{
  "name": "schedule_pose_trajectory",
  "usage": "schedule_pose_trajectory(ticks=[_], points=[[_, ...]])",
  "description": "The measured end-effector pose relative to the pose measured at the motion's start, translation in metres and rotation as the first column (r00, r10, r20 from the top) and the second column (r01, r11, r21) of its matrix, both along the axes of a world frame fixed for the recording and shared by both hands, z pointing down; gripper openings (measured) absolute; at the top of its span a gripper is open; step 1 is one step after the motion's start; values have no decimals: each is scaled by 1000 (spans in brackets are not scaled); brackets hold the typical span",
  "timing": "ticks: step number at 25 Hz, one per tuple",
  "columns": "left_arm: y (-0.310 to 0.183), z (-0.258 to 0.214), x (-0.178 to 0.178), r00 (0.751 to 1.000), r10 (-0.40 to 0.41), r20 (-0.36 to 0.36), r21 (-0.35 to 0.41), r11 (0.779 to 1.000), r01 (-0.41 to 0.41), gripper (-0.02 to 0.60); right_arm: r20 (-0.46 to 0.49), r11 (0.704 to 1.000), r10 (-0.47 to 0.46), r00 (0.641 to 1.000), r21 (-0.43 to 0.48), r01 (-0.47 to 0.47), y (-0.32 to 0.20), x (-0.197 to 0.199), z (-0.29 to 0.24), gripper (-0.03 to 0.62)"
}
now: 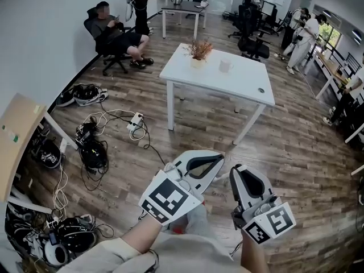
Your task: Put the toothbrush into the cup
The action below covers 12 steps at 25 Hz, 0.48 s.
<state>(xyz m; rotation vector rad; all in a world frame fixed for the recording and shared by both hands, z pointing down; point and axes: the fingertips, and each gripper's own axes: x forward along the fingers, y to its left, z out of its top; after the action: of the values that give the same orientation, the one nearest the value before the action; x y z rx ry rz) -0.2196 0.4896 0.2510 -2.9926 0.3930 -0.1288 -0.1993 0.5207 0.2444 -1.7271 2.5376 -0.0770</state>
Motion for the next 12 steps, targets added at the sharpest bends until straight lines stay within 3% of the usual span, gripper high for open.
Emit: schedule_pose_trajectory(ticks=[12], points=[[-104, 23, 84, 1000, -5, 26, -61, 998, 6, 6, 41, 999, 7, 999, -41, -6, -105, 87, 27, 51]])
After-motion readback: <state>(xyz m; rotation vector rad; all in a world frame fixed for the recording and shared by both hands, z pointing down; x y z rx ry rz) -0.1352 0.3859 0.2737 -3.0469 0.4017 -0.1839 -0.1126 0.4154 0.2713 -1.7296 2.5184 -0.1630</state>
